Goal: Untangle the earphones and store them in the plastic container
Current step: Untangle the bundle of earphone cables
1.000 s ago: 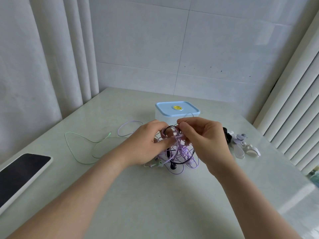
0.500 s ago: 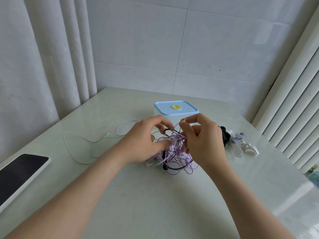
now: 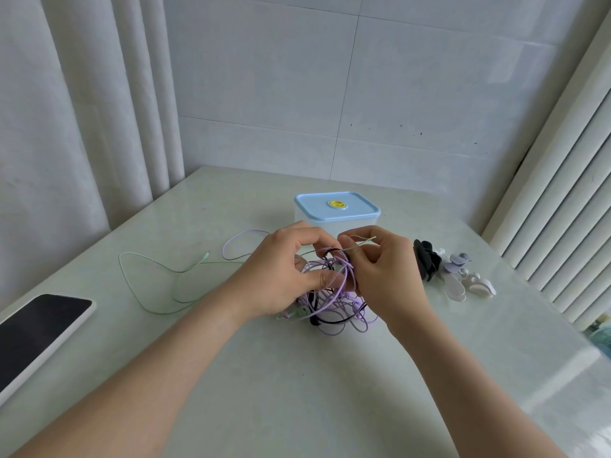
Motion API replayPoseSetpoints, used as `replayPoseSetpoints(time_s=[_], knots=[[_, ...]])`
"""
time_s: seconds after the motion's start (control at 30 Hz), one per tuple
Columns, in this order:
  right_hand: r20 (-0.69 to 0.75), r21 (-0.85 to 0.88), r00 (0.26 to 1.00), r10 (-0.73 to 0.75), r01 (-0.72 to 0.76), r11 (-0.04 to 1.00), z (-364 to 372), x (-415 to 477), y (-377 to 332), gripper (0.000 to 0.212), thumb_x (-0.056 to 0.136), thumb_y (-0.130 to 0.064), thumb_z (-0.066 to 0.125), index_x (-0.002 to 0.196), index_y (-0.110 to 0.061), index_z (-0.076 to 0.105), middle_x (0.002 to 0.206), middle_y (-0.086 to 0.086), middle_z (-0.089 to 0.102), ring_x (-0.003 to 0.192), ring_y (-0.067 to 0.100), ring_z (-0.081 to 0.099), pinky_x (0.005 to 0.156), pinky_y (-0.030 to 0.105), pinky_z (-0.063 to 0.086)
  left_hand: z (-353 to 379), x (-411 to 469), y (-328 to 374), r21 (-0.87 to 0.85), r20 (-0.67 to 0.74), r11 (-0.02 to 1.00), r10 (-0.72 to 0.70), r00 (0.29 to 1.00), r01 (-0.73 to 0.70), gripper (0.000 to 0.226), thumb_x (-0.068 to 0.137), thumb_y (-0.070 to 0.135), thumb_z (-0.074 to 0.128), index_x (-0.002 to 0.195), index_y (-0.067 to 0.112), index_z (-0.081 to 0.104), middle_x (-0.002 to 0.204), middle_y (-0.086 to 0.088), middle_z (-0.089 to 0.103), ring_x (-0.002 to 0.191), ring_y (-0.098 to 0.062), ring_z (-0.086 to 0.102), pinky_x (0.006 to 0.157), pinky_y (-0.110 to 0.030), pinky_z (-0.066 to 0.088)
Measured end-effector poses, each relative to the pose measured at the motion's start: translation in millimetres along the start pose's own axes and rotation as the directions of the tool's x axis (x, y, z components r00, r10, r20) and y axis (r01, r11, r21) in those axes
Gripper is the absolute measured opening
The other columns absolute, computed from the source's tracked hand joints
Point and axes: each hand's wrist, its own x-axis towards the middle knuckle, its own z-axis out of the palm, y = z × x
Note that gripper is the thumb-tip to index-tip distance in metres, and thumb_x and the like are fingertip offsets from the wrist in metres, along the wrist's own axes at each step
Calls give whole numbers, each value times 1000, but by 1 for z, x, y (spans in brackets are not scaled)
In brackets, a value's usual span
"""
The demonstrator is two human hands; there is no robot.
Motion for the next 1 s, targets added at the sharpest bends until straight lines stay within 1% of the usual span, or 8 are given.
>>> replayPoseSetpoints(time_s=[0.13,0.33,0.4,0.5,0.63,0.77,0.9,1.0], knots=[[60,169,994,96,-105,980,-6,1,-4,9,102,-19,69,100,-11,74,72,19,72,59,26,55,60,38,48,-2,0,1,-18,-18,1000,8,1000,-8,26,86,24,86,107,36,76,108,-1,61,48,-6,28,54,-13,32],[240,238,949,204,-261,936,-15,5,0,27,87,-17,81,113,-12,75,99,21,79,83,37,68,89,62,57,-3,-1,6,32,46,999,6,999,-7,23,86,18,85,106,20,72,107,-4,56,48,3,45,54,-8,34],[242,241,948,208,-266,933,-16,5,0,24,88,-13,81,112,-11,75,94,16,79,77,32,65,75,50,57,-4,-1,4,95,87,995,8,996,-16,16,89,16,84,96,17,69,105,-3,56,54,6,48,57,-10,35],[158,257,965,208,-243,935,-18,5,-3,18,91,-10,79,108,-11,75,80,5,74,63,17,54,58,27,43,-4,-2,1,169,68,985,25,997,-36,15,90,19,83,92,23,69,98,4,59,57,4,49,58,-12,35],[33,271,990,139,-143,952,-20,4,-8,18,90,-12,82,106,-12,75,76,1,76,55,10,55,56,24,43,-3,-2,1,170,-68,985,23,997,-11,12,96,25,77,89,19,69,80,14,61,49,2,46,52,-12,35],[-87,140,995,-58,70,988,-18,1,-12,20,87,-13,86,103,-20,76,83,3,81,68,12,69,66,25,49,-4,-2,1,231,-134,973,4,991,27,17,95,28,78,84,27,66,66,27,58,46,0,44,55,-10,37],[-193,-46,941,-279,275,960,-12,-3,-13,23,90,-10,83,105,-22,72,84,-8,80,78,12,77,76,32,58,-9,-2,1,198,-87,980,-12,996,29,18,85,31,87,96,34,72,94,14,65,47,-3,43,57,-12,38],[-212,-184,880,-426,392,901,-8,-5,-13,21,98,-4,72,109,-20,65,88,-10,75,77,11,77,73,28,59,-11,-1,-1,154,-56,987,-34,998,42,23,83,32,88,100,39,74,94,14,59,51,-5,40,58,-13,36]])
